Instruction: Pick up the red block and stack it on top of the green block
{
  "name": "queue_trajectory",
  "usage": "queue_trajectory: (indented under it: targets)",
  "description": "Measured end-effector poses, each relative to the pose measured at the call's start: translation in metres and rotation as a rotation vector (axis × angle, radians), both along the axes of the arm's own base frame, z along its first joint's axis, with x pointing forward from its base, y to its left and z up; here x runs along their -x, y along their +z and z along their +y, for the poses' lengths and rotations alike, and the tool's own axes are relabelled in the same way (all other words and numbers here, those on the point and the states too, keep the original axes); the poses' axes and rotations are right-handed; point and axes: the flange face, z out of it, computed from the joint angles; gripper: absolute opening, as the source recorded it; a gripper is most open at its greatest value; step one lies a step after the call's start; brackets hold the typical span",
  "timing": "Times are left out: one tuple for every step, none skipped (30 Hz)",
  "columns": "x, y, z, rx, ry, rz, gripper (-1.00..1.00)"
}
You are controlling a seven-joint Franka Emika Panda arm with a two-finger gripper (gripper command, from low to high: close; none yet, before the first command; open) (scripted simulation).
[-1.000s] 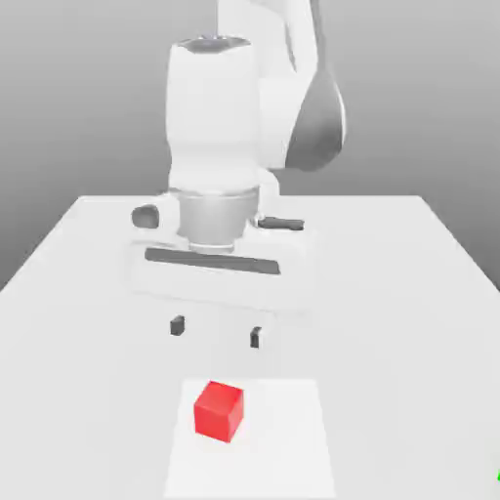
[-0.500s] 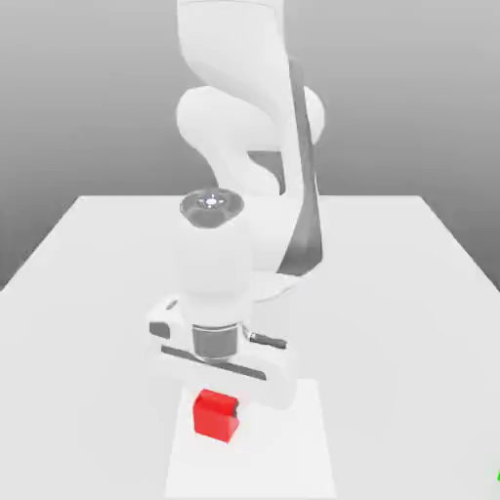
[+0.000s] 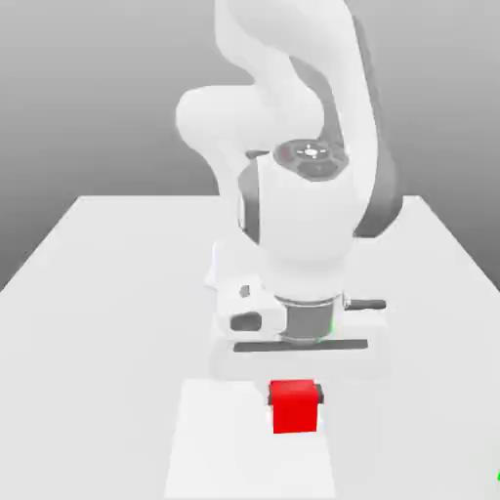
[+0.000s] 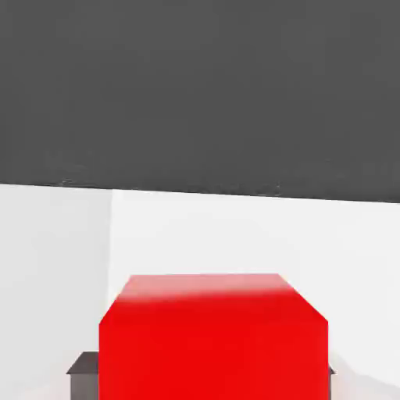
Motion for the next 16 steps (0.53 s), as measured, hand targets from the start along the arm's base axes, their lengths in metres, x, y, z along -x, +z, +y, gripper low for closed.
queue_trajectory:
  targets:
    - [-0.005,0.002,0.022,0.000,0.081,0.001,-1.00]
    - [-0.009,0.004,0.045,0.000,0.163,0.001,-1.00]
    - [-0.012,0.006,0.068,-0.001,0.244,0.002,-1.00]
    - [-0.014,0.008,0.092,-0.002,0.325,0.002,-1.00]
    - [-0.014,0.010,0.116,-0.003,0.407,0.003,-1.00]
    - [-0.013,0.013,0.140,-0.004,0.487,0.003,-1.00]
    - [-0.011,0.015,0.164,-0.006,0.568,0.004,-1.00]
    - [-0.007,0.017,0.189,-0.008,0.647,0.004,-1.00]
    - [-0.004,0.015,0.208,-0.010,0.710,0.005,-1.00]
    - [-0.003,0.006,0.218,-0.011,0.741,0.005,-1.00]
    - [-0.002,-0.007,0.223,-0.011,0.757,0.005,-1.00]
    - [-0.001,-0.023,0.225,-0.011,0.765,0.005,-1.00]
    - [-0.001,-0.036,0.226,-0.011,0.769,0.004,1.00]
    - [-0.001,-0.036,0.226,-0.011,0.769,0.004,1.00]
    - [-0.001,-0.036,0.226,-0.011,0.769,0.004,1.00]
    - [-0.001,-0.036,0.226,-0.011,0.769,0.004,1.00]
